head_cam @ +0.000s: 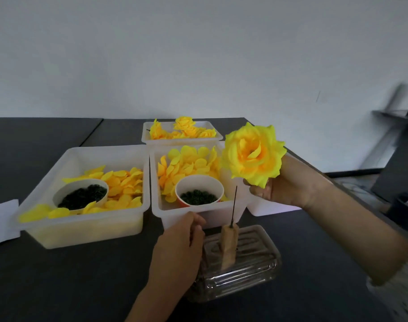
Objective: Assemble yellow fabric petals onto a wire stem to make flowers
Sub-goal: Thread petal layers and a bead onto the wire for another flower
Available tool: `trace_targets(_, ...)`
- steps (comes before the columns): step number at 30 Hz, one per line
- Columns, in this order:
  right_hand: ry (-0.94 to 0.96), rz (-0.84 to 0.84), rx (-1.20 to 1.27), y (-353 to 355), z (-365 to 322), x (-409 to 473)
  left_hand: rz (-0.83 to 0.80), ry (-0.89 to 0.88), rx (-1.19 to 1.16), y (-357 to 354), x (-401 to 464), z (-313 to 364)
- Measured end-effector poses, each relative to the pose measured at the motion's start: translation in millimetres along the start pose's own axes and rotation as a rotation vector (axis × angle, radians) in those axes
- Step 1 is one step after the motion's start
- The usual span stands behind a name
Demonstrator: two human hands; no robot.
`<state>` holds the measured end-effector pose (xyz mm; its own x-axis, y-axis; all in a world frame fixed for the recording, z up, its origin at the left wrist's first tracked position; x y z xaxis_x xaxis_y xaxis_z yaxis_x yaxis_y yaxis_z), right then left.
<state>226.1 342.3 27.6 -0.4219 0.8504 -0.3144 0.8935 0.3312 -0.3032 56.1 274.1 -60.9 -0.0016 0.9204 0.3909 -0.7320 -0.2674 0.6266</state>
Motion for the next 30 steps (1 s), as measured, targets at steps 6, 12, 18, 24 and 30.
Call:
trace_targets(6,-0.047,-0.054,0.094,8,31,28,0.027,-0.012,-0.002,1,0,-2)
trace_targets(12,-0.034,-0.149,0.086,0,49,41,0.167,-0.228,-0.134,22,-1,28)
trace_targets(18,0.188,-0.131,0.166,4,-8,5,0.417,-0.319,-0.32,91,2,75)
trace_targets(24,0.23,-0.171,0.247,-22,-32,-54,0.26,-0.325,-0.529,96,20,142)
trace_targets(30,-0.023,-0.215,0.255,-52,31,-87,-0.079,-0.083,-1.064,31,4,169)
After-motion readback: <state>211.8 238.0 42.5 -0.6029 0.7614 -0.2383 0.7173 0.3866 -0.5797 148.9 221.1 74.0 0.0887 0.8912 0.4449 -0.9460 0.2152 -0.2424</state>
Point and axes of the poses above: each hand's wrist, its own x-axis towards the middle knuckle, its own y-axis out of the back of the hand, z = x × y, the point moved 10 cm from there along x, towards the middle knuckle, and after that the axes turned 8 degrees about -y, right-handed, at the moved point
